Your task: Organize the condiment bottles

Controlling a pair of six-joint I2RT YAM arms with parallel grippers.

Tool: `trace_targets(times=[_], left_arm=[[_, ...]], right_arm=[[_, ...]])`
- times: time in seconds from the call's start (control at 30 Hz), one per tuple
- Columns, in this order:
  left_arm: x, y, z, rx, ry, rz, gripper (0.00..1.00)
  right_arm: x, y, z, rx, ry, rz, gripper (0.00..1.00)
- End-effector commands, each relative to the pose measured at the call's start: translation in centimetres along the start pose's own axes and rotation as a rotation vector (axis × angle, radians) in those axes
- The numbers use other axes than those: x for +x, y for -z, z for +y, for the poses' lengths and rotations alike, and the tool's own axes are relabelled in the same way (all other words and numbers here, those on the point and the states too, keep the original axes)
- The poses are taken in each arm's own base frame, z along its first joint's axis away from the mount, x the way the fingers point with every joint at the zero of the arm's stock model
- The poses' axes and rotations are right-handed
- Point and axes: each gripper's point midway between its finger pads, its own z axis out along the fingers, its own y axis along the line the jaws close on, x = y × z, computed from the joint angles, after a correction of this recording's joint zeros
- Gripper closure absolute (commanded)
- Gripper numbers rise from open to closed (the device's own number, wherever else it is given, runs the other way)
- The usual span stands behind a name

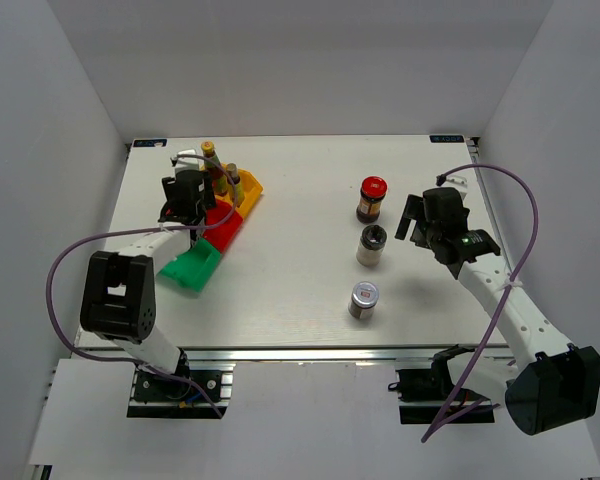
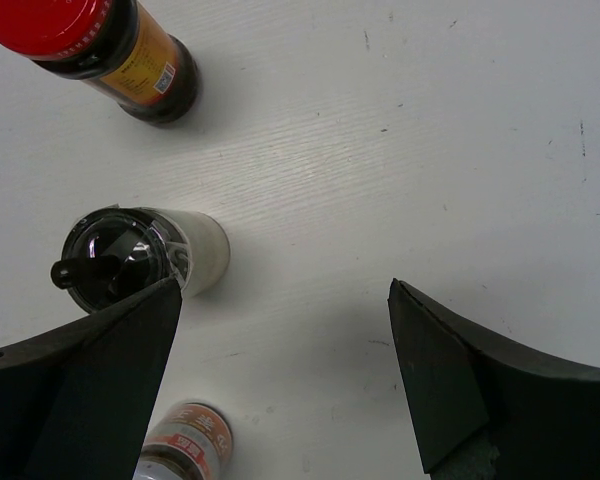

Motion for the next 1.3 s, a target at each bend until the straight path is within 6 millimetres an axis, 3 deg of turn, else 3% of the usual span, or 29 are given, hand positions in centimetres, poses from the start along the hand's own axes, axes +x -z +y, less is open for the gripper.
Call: trace_targets(times=[0.0, 0.23, 0.3, 0.5, 0.67, 0.77, 0.97, 1.03, 1.2, 1.23, 1.27], left_arm=[[-1.8, -0.1, 0.2, -0.02, 0.062, -0.059, 0.46], [-0.2, -1.0, 1.0, -0.08, 0.06, -0.021, 0.31], [0.0, -0.9, 0.8, -0.077, 0.059, -0.011, 0.21], [-0.9, -0.2, 1.2, -0.094, 0.077, 0.005, 0.02], [-1.9, 0.6, 1.5, -0.095, 0.086, 0.016, 0.02], [-3.8, 1.8, 1.3, -0.067, 0.108, -0.014, 0.02], [-8.0, 6.1, 0.7, 0.058, 0.163, -0.069, 0.02], [-9.1, 7.9, -0.7, 0.174, 0.177, -0.084, 0.02], [-9.3, 12.3, -5.1, 0.477, 0.17, -0.096, 0.02], [-8.6, 13.9, -7.6, 0.574, 0.143, -0.083, 0.02], [-8.6, 14.8, -8.7, 0.605, 0.125, -0.095, 0.02]], right_arm=[[-0.8, -0.3, -0.3, 0.018, 0.008, -0.026, 0.11], [-0.3, -0.7, -0.3, 0.027, 0.015, -0.001, 0.11], [-0.1, -0.7, -0.4, 0.031, 0.017, 0.007, 0.11], [-0.1, -0.5, -0.2, 0.021, 0.018, 0.014, 0.11], [-0.4, -0.2, 0.2, -0.004, 0.021, 0.015, 0.11], [-0.4, 0.0, 0.7, -0.036, 0.025, 0.021, 0.11], [0.4, 0.3, 2.3, -0.142, 0.066, 0.057, 0.11], [0.6, 0.4, 3.2, -0.201, 0.093, 0.055, 0.11], [0.4, 1.3, 4.3, -0.279, 0.103, 0.027, 0.11], [0.1, 1.3, 3.8, -0.254, 0.092, 0.012, 0.11], [0.2, 1.4, 3.5, -0.235, 0.059, 0.009, 0.11]])
